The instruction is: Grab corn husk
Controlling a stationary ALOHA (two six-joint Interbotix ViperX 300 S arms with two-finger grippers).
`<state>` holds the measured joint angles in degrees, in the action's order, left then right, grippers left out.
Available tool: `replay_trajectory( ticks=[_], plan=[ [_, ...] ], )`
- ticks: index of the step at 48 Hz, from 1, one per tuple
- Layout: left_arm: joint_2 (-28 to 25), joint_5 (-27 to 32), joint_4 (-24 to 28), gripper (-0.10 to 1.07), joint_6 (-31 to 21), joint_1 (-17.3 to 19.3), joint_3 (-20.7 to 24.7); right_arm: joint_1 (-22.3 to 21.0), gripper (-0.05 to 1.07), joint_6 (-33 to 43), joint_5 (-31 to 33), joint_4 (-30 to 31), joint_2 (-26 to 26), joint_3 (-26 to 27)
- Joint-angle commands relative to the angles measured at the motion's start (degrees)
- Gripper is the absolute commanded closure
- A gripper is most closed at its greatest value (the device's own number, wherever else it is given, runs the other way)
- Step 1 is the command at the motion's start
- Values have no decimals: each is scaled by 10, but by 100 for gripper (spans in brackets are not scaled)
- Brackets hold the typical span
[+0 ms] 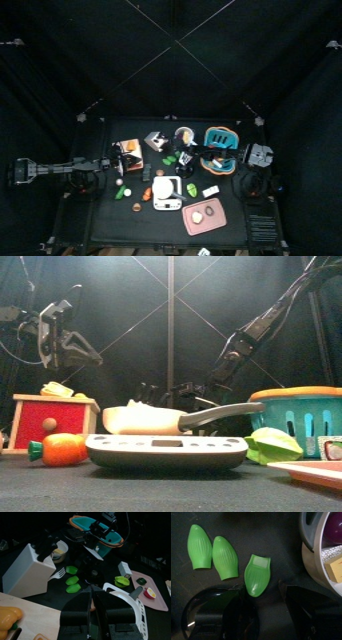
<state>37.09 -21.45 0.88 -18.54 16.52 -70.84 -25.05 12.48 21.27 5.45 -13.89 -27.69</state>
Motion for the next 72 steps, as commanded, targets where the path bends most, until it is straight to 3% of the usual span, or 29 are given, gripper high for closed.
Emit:
replay_trajectory(
  ticks=[1, 24, 55, 72],
  plan=[
    [0, -2, 1, 48, 1, 0, 6, -1, 14, -1, 0, 0, 9, 4],
    [0, -2, 0, 48, 1, 0, 6, 7, 39, -1, 4, 11, 13, 4],
    [1, -2, 0, 48, 1, 0, 6, 33, 41, 0, 14, 6, 73, -4],
    [0, -2, 0, 48, 1, 0, 6, 34, 39, -1, 8, 6, 80, -5]
  ],
)
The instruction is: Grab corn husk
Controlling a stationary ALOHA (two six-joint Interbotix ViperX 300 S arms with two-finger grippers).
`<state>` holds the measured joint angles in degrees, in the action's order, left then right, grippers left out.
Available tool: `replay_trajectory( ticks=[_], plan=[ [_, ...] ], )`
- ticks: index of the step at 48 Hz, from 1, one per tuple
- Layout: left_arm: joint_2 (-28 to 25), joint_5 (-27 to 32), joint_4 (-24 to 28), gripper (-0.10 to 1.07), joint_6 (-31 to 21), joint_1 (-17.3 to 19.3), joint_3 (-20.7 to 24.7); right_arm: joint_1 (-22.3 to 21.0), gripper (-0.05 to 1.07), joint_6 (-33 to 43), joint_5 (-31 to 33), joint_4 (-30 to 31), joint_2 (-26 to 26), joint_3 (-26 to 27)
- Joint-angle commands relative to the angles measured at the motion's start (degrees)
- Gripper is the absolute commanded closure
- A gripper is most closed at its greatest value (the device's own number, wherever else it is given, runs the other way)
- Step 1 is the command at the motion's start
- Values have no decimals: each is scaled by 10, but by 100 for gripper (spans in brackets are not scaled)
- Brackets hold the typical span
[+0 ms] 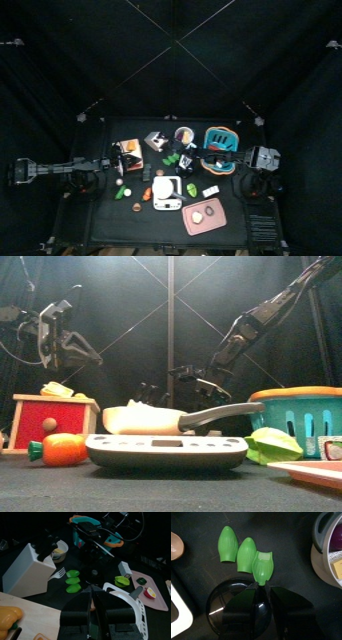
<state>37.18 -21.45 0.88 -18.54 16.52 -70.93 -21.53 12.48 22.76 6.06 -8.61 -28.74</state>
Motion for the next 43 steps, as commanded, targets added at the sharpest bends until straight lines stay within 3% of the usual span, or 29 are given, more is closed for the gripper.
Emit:
replay_trajectory(
  ticks=[1, 8, 21, 35, 43],
  plan=[
    [-1, -2, 1, 48, 1, 0, 7, -1, 39, 0, -11, 0, 27, 6],
    [-1, -2, 1, 48, 1, 0, 5, -3, 35, 0, -48, -12, 21, 9],
    [-1, -2, 1, 48, 1, 0, 7, -6, 10, -2, -71, -10, -11, 10],
    [-1, -2, 1, 48, 1, 0, 7, -7, 12, -2, -71, 10, -41, 14],
    [-1, -2, 1, 48, 1, 1, 5, -8, 18, -2, -71, 15, -52, 23]
  ],
)
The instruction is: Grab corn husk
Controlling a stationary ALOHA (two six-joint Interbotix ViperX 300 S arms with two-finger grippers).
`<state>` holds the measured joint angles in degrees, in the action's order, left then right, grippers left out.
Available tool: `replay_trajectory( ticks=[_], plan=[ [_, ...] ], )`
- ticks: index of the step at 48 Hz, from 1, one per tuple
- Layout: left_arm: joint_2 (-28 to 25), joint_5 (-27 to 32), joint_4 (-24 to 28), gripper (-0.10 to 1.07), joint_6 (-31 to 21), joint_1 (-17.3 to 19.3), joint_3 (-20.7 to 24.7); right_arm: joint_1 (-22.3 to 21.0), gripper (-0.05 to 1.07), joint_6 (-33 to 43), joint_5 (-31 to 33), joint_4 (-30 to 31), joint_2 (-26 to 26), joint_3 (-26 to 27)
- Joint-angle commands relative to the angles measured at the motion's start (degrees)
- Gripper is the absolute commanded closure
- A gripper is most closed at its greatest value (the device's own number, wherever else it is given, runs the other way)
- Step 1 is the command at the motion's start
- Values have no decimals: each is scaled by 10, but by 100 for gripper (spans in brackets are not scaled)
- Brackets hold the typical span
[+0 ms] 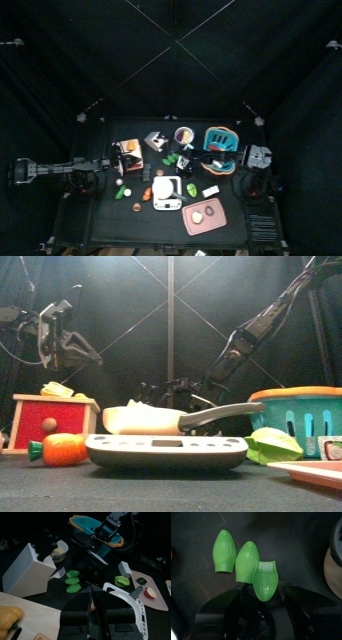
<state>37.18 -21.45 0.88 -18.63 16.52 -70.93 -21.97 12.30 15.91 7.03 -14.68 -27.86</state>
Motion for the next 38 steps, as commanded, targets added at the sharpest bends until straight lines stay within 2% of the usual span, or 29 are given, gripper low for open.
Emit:
replay_trajectory(
  ticks=[1, 8, 14, 38],
  plan=[
    [-1, -2, 1, 48, 2, 1, 5, -4, 19, 0, -3, 5, 8, 14],
    [-1, -2, 1, 48, 2, 1, 4, -4, 32, 0, -1, 7, 4, 16],
    [-1, -2, 0, 48, 2, 0, 4, -4, 39, 1, 10, 7, 8, 16],
    [2, -2, 1, 48, 2, 0, 4, 4, 41, 1, 33, 0, 68, 1]
  ],
)
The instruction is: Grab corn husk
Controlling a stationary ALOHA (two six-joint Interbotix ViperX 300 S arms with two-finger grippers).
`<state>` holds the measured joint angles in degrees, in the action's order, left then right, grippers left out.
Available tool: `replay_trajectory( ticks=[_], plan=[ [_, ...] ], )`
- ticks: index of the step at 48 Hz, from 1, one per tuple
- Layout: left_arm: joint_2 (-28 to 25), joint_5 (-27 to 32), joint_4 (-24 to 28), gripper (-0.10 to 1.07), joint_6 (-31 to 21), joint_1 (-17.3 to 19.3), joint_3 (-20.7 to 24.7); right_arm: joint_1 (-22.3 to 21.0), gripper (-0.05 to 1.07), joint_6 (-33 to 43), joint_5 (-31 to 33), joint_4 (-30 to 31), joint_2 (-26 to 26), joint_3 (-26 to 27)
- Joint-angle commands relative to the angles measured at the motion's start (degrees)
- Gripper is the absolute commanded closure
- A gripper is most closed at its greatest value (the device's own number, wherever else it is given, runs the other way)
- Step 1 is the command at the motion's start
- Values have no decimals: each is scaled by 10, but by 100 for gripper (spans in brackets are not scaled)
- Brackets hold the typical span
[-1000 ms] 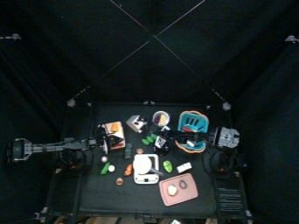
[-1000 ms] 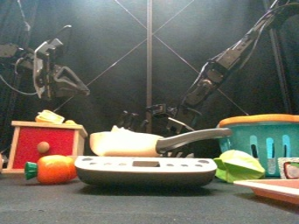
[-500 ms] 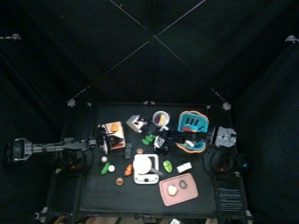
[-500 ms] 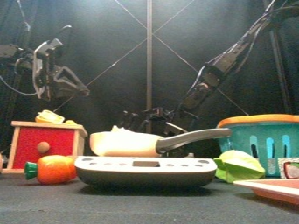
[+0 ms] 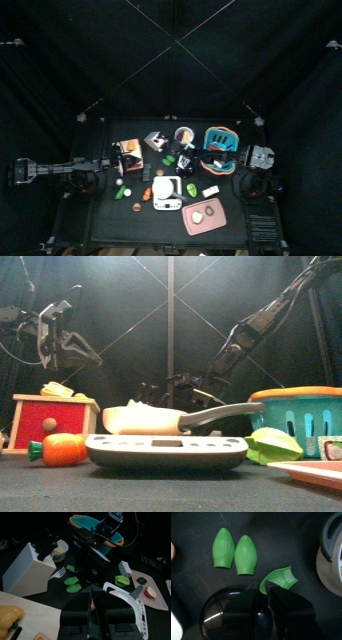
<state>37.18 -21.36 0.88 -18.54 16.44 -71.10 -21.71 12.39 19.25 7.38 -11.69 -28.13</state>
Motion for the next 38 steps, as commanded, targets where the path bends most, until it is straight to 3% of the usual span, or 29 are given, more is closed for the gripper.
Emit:
replay_trajectory(
  ticks=[1, 21, 33, 38],
  plan=[
    [3, -3, 1, 48, 1, 1, 6, 2, 41, 0, -1, -4, 40, 3],
    [7, -3, 0, 48, 1, 2, 4, -10, 37, -1, -17, -2, 38, -2],
    [7, -3, 1, 48, 1, 1, 4, -8, 15, 1, -18, 25, 22, -2],
    [7, -3, 1, 48, 1, 2, 4, -9, 11, 0, -18, 26, 13, -3]
  ],
)
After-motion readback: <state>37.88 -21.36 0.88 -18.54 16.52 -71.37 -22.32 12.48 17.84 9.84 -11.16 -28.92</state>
